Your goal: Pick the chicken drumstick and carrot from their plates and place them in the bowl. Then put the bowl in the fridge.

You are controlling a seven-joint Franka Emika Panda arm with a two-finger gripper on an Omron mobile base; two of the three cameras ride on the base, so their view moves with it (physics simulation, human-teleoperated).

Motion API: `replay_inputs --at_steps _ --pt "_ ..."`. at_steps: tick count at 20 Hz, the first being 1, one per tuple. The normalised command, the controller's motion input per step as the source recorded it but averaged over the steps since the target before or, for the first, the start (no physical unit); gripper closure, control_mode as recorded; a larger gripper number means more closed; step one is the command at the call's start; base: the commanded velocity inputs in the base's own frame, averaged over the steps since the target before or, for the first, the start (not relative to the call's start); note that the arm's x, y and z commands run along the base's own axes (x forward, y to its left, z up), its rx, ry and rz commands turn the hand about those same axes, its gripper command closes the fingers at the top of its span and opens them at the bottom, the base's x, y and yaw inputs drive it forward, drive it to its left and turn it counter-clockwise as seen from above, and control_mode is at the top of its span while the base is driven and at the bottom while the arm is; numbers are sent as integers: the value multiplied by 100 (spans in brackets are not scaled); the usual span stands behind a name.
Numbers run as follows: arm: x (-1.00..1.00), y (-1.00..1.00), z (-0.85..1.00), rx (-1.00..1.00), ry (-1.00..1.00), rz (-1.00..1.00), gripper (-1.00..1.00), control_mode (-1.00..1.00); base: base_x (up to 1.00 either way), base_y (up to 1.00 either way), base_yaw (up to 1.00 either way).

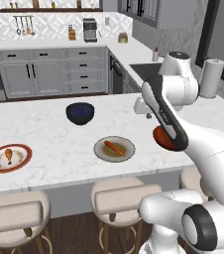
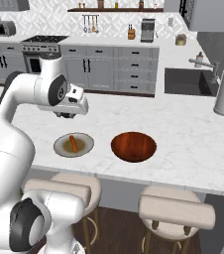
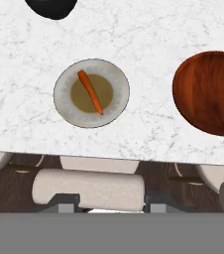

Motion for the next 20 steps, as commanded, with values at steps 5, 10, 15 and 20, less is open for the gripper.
replay_inputs --at_steps 5,10,15,20 --pt "-25 0 -9 -1 0 0 -100 -100 0 0 0" --pt "-28 26 -51 -9 -2 7 -100 -100 0 0 0" --pt "16 34 -59 -1 0 17 -100 -100 0 0 0" --pt "80 9 -61 0 0 31 -100 -100 0 0 0"
